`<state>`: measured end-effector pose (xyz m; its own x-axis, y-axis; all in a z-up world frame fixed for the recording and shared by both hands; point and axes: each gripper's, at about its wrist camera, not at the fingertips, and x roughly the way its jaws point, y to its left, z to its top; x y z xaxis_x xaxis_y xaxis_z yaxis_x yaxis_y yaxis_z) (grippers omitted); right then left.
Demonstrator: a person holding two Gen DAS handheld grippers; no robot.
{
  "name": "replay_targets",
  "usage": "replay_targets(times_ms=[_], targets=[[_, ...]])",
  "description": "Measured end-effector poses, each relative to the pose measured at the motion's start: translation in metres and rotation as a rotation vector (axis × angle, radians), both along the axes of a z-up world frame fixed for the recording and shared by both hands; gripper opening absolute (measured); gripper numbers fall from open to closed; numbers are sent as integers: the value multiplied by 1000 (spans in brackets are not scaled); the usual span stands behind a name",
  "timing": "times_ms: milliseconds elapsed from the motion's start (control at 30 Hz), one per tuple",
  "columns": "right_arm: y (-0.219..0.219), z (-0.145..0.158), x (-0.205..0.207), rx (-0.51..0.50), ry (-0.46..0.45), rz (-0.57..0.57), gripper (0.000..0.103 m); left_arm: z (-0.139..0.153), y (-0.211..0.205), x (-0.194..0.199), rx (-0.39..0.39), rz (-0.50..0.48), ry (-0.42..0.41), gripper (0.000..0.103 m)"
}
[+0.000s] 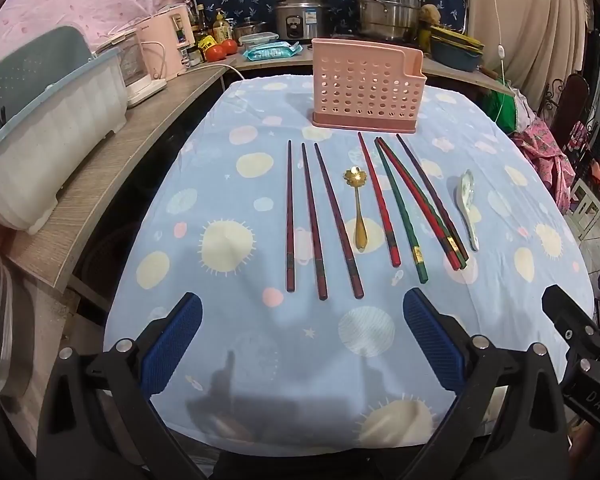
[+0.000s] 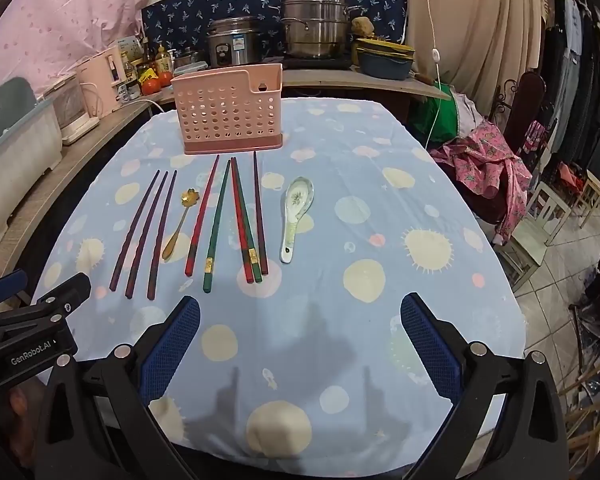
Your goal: Organize utensils
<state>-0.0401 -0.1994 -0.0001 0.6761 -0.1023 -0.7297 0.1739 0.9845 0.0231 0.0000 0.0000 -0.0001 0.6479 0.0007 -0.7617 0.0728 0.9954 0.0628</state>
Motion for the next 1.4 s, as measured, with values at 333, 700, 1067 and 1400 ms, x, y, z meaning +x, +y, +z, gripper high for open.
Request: replay_targets(times_ms=[333, 700, 1067, 1400], targets=[[3, -2, 1, 10, 4, -4, 96, 1, 1, -1, -6, 2, 9, 96], [4, -3, 3, 12, 7, -3, 96, -3, -1, 1, -10, -1, 14, 96], [5, -3, 2, 15, 3, -1, 96, -7, -1, 1, -13, -2, 14, 96], [5, -3, 2, 16, 3, 0, 96, -7, 0, 1, -15, -1, 14, 96]])
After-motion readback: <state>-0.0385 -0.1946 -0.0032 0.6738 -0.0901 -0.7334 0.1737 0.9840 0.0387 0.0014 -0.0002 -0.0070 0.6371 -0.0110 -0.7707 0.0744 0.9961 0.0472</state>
